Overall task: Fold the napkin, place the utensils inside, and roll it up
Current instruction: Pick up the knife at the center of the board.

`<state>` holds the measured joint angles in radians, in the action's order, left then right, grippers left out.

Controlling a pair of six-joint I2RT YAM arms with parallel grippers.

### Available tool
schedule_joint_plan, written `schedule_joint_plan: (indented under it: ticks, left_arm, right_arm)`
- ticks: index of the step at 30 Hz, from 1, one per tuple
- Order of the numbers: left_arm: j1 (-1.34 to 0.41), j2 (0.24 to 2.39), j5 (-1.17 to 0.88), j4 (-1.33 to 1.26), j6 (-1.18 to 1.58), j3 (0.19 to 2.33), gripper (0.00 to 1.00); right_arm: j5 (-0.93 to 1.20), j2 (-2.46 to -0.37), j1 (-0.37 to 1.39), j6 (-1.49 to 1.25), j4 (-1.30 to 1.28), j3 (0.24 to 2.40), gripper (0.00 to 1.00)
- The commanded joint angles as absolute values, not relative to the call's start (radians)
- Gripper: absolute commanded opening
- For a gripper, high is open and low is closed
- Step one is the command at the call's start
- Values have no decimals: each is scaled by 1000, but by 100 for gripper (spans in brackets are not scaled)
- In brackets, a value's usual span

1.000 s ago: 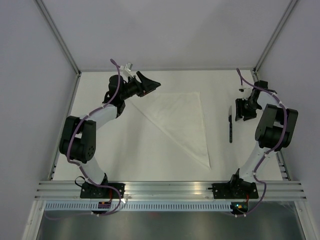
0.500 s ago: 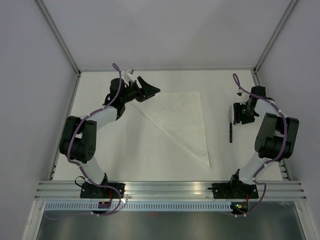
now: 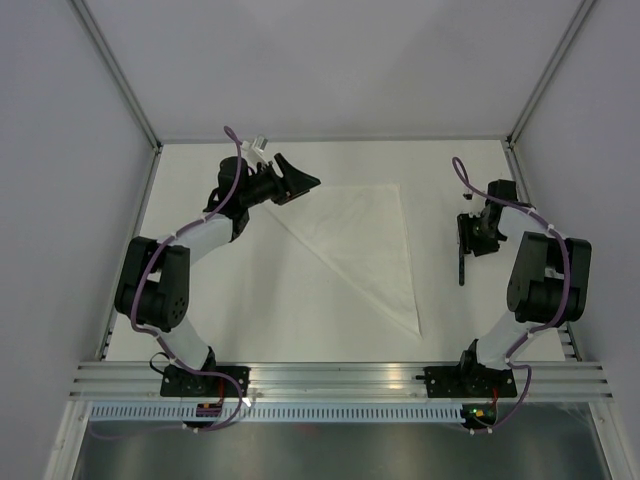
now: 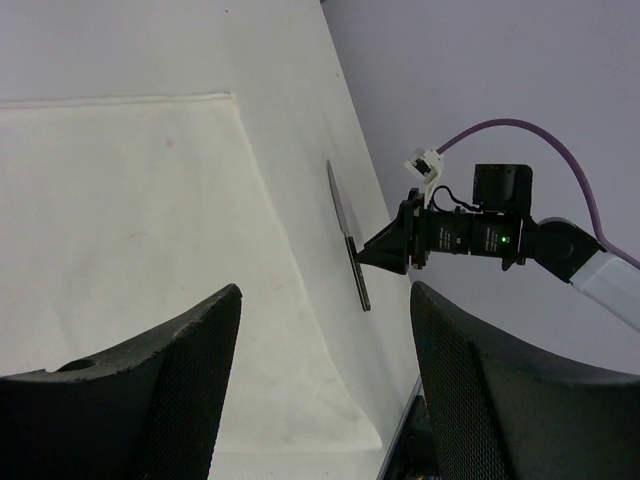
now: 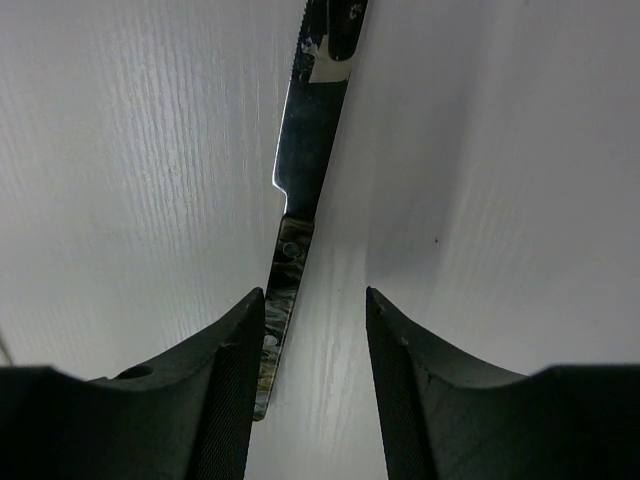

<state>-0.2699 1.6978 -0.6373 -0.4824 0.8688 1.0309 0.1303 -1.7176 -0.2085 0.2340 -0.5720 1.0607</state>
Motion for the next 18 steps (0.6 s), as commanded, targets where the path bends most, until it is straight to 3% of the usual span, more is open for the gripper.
schedule_joint_plan:
  ticks: [1, 7, 10, 12, 18]
  left_arm:
    - [-275, 1658, -649, -486, 828, 1022, 74]
    - [-273, 1661, -649, -482, 822, 1014, 74]
    - [-273, 1663, -646, -477, 816, 1014, 74]
    - [-273, 1666, -647, -476, 816, 1014, 74]
    - [-272, 1669, -641, -463, 811, 1019, 74]
  right_arm:
    - [98, -1681, -201, 206, -523, 1034, 51]
    - [75, -1683, -181, 199, -509, 1002, 46]
    - [68, -1684, -176, 202, -503, 989, 35]
    - [66, -1684, -176, 207, -500, 983, 35]
    - [52, -1681, -176, 245, -495, 971, 0]
